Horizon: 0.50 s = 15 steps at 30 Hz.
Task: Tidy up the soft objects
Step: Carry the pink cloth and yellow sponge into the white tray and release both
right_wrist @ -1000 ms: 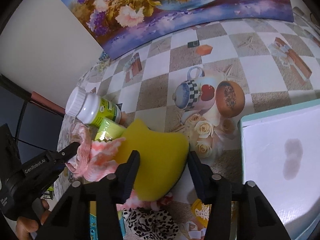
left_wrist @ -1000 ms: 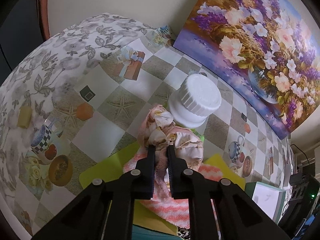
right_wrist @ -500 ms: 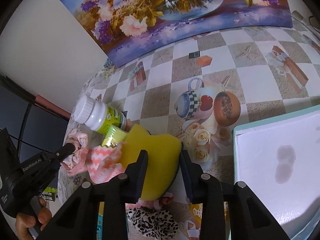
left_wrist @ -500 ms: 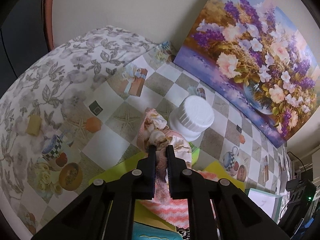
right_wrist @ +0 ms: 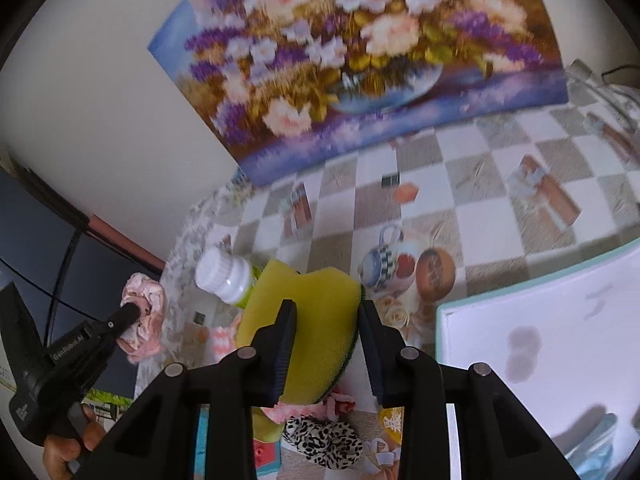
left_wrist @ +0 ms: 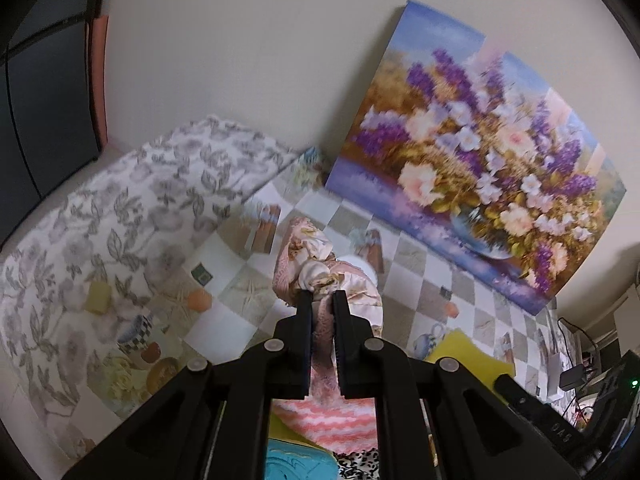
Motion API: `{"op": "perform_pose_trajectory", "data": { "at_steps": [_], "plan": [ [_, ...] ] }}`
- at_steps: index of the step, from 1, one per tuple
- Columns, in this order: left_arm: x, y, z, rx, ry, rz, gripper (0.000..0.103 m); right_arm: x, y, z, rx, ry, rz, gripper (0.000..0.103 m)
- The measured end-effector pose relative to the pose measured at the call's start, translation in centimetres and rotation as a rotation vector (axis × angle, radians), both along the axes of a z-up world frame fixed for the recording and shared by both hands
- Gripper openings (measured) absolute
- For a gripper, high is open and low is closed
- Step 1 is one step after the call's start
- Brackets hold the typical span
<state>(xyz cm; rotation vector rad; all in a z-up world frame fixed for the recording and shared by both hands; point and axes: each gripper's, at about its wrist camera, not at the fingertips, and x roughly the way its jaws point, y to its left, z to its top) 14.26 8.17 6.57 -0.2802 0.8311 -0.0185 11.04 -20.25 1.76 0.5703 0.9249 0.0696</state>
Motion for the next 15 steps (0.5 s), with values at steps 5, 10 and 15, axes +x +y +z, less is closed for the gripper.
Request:
{"op": "perform_pose_trajectory", "data": {
  "at_steps": [5,10,15],
  "plan": [
    [-1.1,-1.0,1.9,0.019,-0.045,-0.017,0.009,-1.5,-1.9,3.0,-0.013,-0.05,-0.053,0.034],
    [-2.0,-3.7,3.0,0.031,-0.068,-0.075,0.009,-3.2,-4.4,5.2,-0.07,-0.057,-0.127,0.034],
    [-2.7,-6.5,3.5,0.03,-0.072,-0.136,0.009,-5.5,-8.1,6.6,-0.084,-0.057,-0.203,0.034]
  ]
}}
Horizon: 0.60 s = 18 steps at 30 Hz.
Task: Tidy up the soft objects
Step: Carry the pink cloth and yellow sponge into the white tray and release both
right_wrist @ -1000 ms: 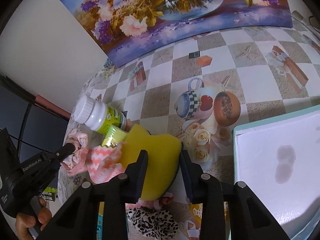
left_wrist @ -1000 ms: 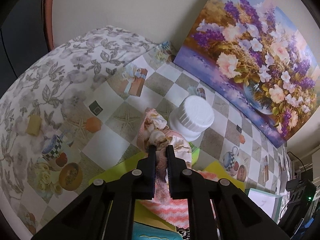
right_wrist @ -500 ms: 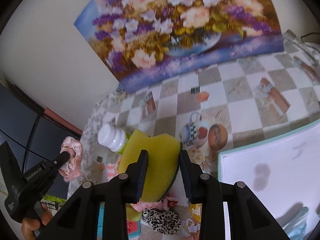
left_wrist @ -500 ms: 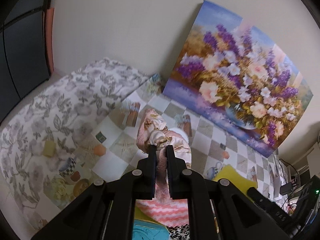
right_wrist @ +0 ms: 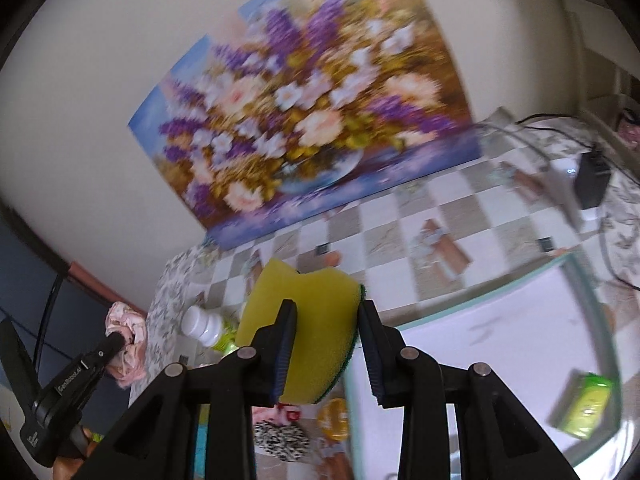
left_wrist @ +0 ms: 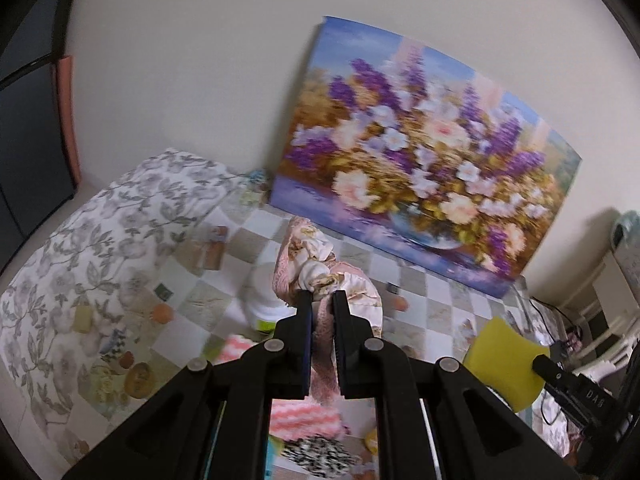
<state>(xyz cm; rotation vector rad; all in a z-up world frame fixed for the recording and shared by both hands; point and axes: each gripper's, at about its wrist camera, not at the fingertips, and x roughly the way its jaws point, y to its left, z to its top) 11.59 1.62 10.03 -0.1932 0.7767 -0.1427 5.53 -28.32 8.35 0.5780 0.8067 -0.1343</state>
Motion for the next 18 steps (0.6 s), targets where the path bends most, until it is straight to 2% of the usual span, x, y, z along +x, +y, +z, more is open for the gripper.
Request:
{"op": "perform_pose_trajectory", "data": {
  "at_steps": [9,18],
  "plan": [
    [-1.5,-6.4,0.4,0.026,0.002,-0.136,0.009,-5.1,-6.8,1.3,-0.045,0.005,-0.188,0.034],
    [-3.8,-14.7,-0.3,0.07,0.025,-0.342,0.01,-9.7,-12.5,1.1,-0.02,0.024,-0.324,0.034]
  ]
}}
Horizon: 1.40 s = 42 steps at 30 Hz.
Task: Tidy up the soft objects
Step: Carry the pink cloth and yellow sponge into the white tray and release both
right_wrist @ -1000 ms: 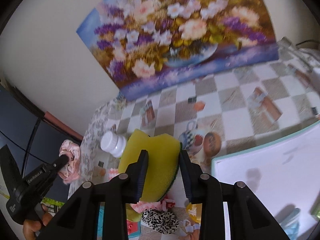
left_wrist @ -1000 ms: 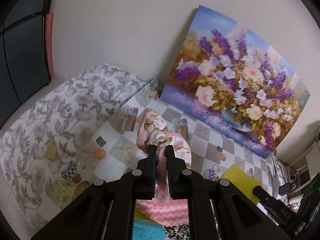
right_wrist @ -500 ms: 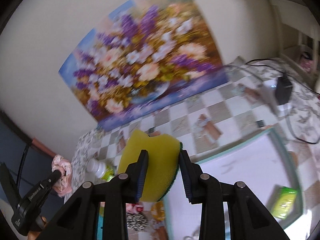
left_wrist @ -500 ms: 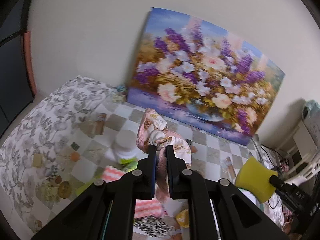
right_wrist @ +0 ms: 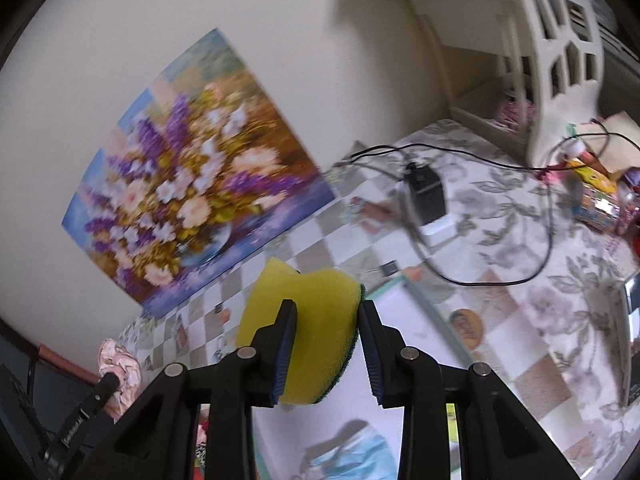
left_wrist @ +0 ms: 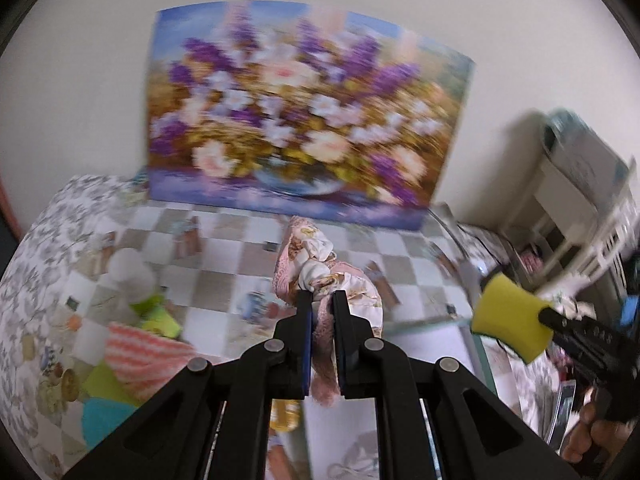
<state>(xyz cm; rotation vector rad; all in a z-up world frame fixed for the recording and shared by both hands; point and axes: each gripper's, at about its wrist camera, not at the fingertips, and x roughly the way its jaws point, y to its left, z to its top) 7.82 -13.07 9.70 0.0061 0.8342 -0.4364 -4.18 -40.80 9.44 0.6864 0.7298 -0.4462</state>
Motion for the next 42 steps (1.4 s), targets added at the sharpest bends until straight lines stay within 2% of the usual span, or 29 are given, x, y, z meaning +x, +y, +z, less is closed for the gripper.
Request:
{"op": "perform_pose_trajectory", "data": {
  "at_steps": [8,15,25,35,37,38,41,42],
  "plan": [
    [-1.7,-5.9,-2.5,0.088,0.036,-0.139,0.01,-1.9,-3.0,-1.7,0.024,0.04,-0.076,0.034],
    [-1.9,-8.5,-5.6,0.111,0.112,-0.192,0.01,-1.0,-4.1,-5.5,0.084,0.117,-0.073,0.034],
    [-1.6,-10.1,-9.2,0.192,0.169,-0.192,0.01,0.5,-4.1,-10.4,0.158,0.216,-0.036,0.034],
    [-1.2,-10.4,-11.1,0.233,0.245,-0.181,0.01,0.8,-4.0,-11.4,0.155,0.278,-0.025,0.037],
    [-1.3,-10.4,-11.0,0.243,0.249,-0.183,0.013,1.0,-3.9,-11.2,0.13,0.295,-0.022,0.037],
    [-1.4,-10.5,-11.0,0.246,0.253,-0.184,0.018,1.0,-3.8,-11.1,0.124,0.301,-0.02,0.037],
    [-1.4,-10.4,-10.5,0.237,0.262,-0.184,0.04,1.0,-3.9,-10.9,0.126,0.308,-0.023,0.047],
    [-1.4,-10.3,-10.2,0.229,0.258,-0.184,0.042,0.9,-3.9,-10.7,0.126,0.311,-0.024,0.05]
  ]
}}
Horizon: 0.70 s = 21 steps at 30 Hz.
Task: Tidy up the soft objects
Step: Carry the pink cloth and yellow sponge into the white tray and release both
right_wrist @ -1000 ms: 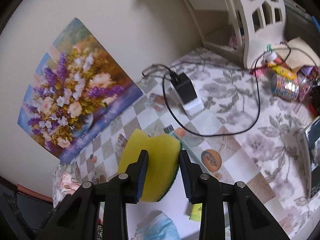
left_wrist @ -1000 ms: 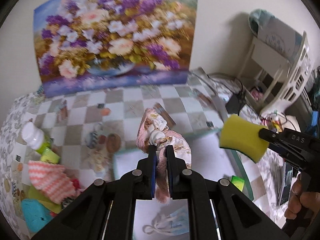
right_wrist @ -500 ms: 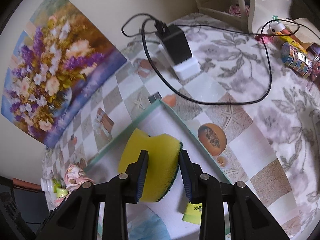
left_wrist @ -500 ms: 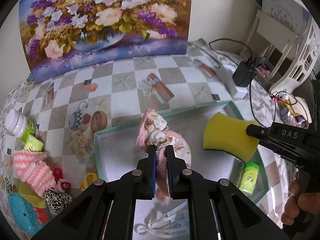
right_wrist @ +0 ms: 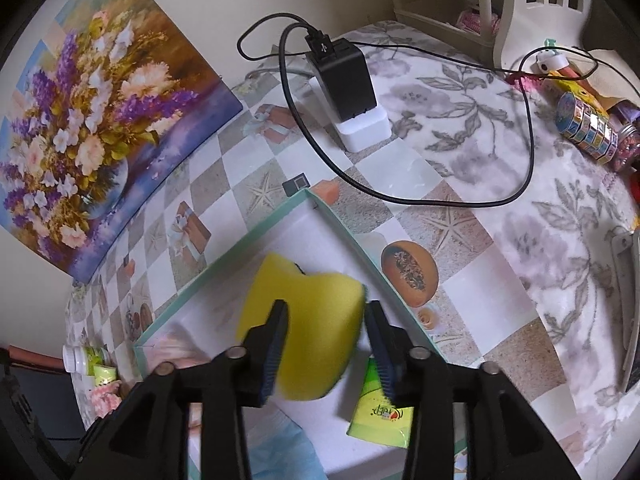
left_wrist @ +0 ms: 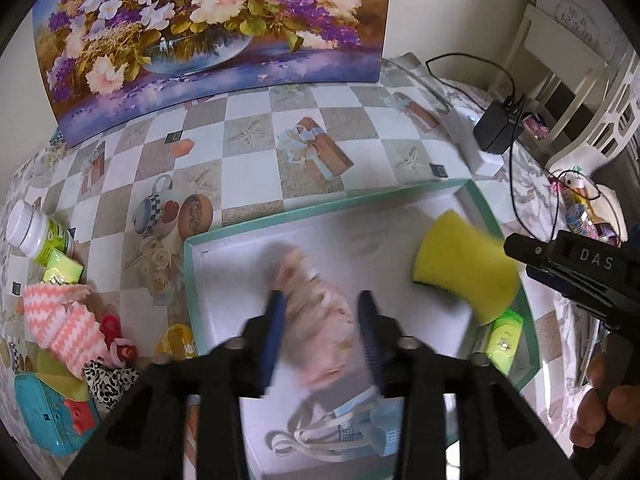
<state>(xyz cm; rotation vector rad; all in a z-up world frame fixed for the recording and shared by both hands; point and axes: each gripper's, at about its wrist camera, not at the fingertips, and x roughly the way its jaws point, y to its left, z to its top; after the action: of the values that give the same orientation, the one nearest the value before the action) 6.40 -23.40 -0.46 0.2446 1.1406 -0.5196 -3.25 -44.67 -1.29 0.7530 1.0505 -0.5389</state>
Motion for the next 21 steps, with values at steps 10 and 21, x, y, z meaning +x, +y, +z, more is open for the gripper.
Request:
{"op": "perform_pose_trajectory", "data": {
  "at_steps": [10,21],
  "plan": [
    [1.0,2.6,3.8,-0.045,-0.056,0.094,0.068,0.1,1.0,4.0,-0.116,0.0,0.033,0.06],
    [4.3,8.9,5.9,-0.077,-0.089,0.257,0.088,2.2,4.6,6.9,-0.244,0.012,0.153,0.081]
  ]
}}
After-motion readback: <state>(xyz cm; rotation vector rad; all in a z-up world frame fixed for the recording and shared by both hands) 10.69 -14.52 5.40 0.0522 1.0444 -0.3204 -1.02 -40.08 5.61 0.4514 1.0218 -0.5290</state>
